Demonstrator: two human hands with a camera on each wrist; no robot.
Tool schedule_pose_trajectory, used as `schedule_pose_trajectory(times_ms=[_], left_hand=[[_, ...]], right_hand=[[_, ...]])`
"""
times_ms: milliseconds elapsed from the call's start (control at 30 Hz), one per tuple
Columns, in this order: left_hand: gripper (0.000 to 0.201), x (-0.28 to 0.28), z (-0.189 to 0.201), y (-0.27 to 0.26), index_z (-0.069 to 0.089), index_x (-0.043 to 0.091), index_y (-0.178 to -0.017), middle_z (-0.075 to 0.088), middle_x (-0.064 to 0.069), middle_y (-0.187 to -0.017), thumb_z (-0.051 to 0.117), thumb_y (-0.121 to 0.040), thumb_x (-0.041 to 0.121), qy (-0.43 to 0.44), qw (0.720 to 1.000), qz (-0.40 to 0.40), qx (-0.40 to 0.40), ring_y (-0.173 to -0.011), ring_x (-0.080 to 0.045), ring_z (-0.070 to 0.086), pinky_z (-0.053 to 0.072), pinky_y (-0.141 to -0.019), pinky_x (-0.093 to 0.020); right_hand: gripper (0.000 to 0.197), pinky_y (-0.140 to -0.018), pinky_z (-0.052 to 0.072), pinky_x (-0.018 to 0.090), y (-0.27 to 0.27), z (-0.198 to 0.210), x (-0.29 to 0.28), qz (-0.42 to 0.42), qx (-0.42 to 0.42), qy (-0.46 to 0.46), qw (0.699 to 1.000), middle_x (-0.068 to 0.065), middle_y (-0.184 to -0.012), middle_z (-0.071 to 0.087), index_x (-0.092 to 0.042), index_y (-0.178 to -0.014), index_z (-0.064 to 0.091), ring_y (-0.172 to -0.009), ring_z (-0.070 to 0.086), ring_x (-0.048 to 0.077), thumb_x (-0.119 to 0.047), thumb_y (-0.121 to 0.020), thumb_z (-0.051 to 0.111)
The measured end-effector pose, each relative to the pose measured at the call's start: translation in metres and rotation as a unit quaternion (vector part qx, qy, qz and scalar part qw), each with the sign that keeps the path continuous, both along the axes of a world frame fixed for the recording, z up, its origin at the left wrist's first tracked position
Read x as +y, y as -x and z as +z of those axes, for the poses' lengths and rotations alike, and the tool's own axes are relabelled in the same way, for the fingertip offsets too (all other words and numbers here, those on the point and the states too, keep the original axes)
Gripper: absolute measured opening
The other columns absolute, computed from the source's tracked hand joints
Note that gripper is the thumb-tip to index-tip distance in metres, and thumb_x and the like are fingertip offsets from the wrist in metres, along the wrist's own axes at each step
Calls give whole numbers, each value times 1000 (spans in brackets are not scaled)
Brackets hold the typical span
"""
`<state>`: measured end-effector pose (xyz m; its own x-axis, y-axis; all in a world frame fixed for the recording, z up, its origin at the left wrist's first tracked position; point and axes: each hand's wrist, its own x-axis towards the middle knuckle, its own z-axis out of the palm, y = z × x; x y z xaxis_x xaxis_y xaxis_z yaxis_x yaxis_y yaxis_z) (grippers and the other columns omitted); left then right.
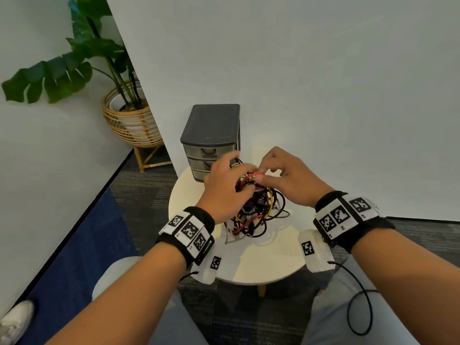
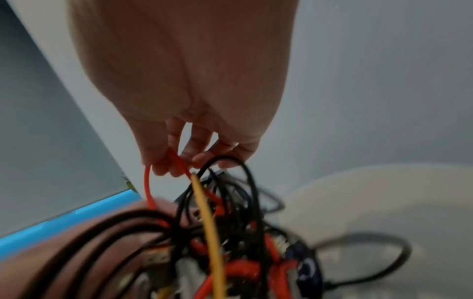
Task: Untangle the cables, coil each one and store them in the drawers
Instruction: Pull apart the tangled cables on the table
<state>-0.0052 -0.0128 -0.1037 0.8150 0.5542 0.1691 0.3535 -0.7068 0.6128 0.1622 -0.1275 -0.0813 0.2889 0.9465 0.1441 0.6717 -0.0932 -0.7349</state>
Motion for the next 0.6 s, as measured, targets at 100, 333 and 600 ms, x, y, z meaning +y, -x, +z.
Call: schedule_pose_trajectory(times_ms=[100,333,600], left_hand=[[18,9,-11,4,67,36,-110,42,6,-149,58,-95,41,42,997,-21,60,-144,-23,29,27,-115,-56],[22,2,-25,6,61,34,-116,51,10,-137,61,-96,43,15,999,6,27,-136,-18,37,33,-110,-50],[24,15,-30,-2,64,24,-94,67,11,-111,55,-97,46,92,993,-14,-66,-112,-15,58,44,-101,-47]], right_hand=[[18,-88,52,54,3,1,4,-14,111,-41,993,-5,-81,67,-28,-80,70,-81,62,21,-36,-95,63],[27,-77,42,36,8,15,13,-25,163,64,984,-2,-63,61,-20,-82,78,-65,52,13,-37,-96,62],[37,-89,42,39,8,28,6,57,350,-24,935,-5,-89,70,7,-112,66,-94,63,12,-21,-108,43]])
